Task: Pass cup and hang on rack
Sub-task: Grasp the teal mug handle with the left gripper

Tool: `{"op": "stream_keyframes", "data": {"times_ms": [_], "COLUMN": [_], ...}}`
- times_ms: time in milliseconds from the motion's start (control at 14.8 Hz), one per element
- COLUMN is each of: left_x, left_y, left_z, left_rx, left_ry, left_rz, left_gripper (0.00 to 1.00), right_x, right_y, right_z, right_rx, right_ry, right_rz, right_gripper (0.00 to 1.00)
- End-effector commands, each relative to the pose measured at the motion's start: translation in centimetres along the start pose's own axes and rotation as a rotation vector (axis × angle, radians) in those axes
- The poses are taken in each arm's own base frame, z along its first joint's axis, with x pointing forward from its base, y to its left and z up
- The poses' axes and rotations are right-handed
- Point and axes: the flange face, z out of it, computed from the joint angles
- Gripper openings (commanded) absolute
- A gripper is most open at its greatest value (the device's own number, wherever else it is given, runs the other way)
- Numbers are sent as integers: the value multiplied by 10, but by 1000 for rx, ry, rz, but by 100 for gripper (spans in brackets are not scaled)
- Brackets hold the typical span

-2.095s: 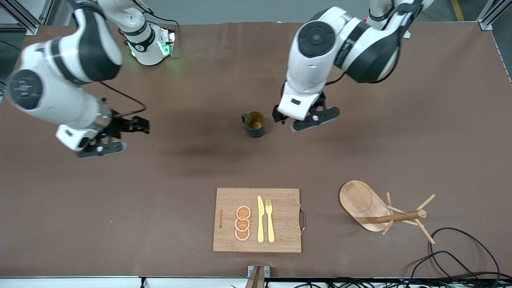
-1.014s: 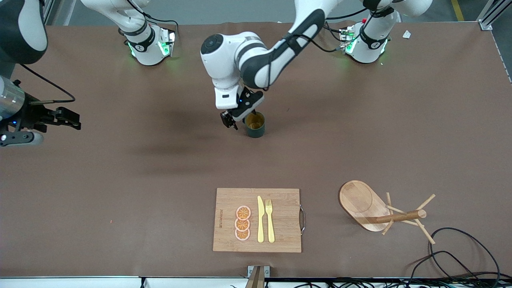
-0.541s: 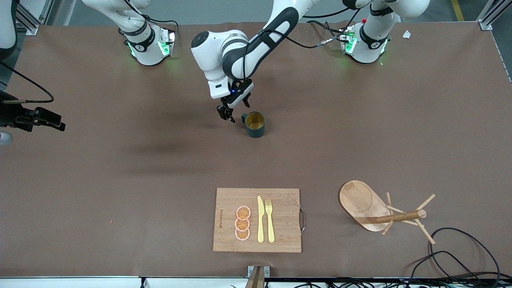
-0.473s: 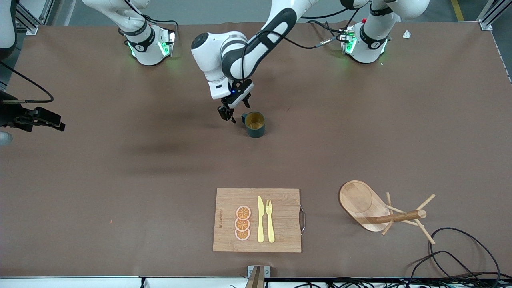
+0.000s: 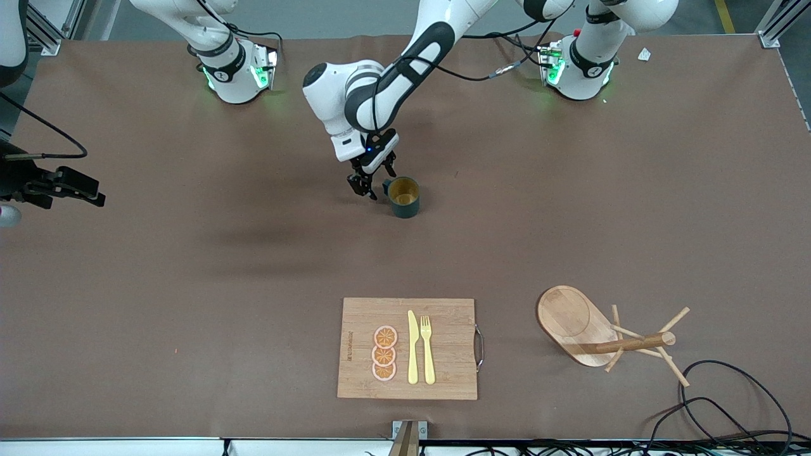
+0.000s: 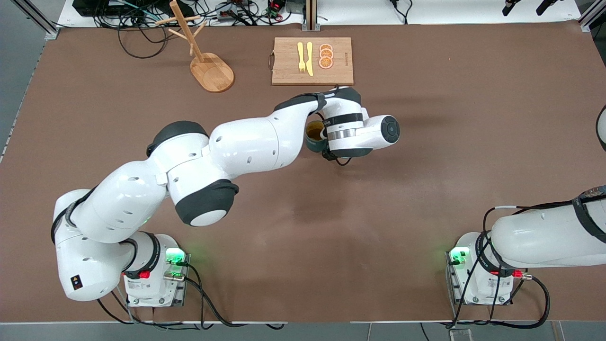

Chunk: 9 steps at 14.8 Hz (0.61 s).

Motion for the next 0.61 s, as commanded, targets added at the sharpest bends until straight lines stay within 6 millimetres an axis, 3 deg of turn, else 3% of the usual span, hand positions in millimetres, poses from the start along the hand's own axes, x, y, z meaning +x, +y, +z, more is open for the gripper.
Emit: {"op": "stream_keyframes", "data": {"times_ms": [0,203,541], "left_x": [-1,0,-1], "left_y": [6,6,6], "left_z": [1,10,13], "left_rx": [-23,-17,-14], "left_ry": [12,25,28], "left_rz": [-10,-6,1], "left_gripper": [89,85,60], "right_x": [8,10,-1], "right_y": [-5,-27,-25], "right_z": [1,9,-5], "right_rx": [-44,-98,-52], "right_ry": [-11,-44,-99], "right_rz": [-5,-53,-18], "right_gripper": [100,100,100]}}
